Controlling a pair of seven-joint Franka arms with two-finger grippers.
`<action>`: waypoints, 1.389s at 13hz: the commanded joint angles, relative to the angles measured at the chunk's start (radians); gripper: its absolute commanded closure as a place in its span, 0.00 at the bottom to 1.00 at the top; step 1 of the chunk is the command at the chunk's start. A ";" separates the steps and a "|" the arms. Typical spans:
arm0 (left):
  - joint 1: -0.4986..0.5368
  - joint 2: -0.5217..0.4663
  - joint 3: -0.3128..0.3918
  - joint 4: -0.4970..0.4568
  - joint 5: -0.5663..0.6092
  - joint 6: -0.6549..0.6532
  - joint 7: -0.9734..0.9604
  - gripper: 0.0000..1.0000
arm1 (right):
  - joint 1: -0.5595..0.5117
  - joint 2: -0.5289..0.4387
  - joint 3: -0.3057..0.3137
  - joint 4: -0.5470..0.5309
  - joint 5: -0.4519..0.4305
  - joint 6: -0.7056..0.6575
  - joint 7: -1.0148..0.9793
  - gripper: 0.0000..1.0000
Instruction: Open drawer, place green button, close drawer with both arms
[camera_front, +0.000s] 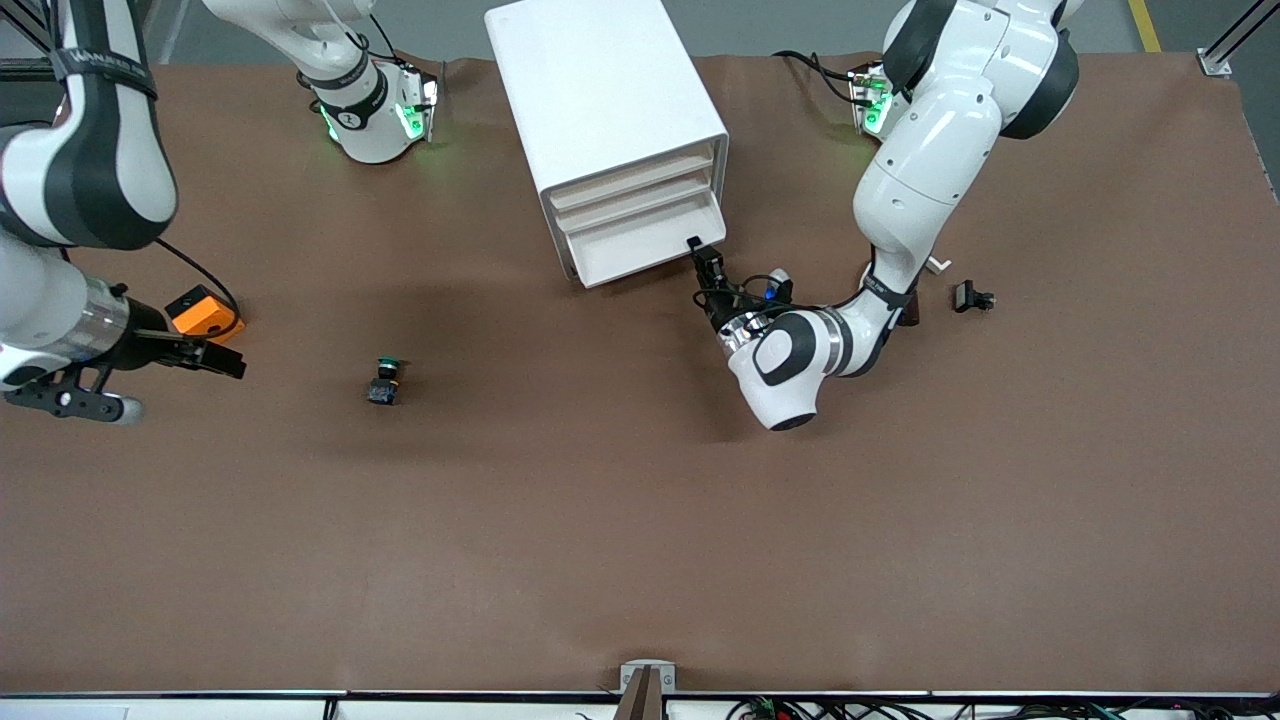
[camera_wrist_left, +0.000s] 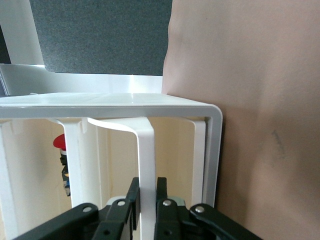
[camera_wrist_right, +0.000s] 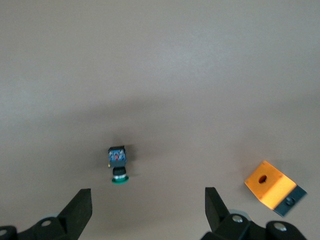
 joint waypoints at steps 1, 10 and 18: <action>0.018 0.008 0.022 0.019 0.066 0.013 0.002 0.84 | 0.016 -0.006 -0.001 -0.125 0.001 0.153 0.022 0.00; 0.087 0.007 0.024 0.068 0.106 0.011 0.000 0.84 | 0.133 0.025 0.004 -0.449 0.107 0.561 0.028 0.00; 0.093 0.007 0.022 0.070 0.112 0.010 0.003 0.18 | 0.203 0.134 0.001 -0.492 0.096 0.693 0.002 0.00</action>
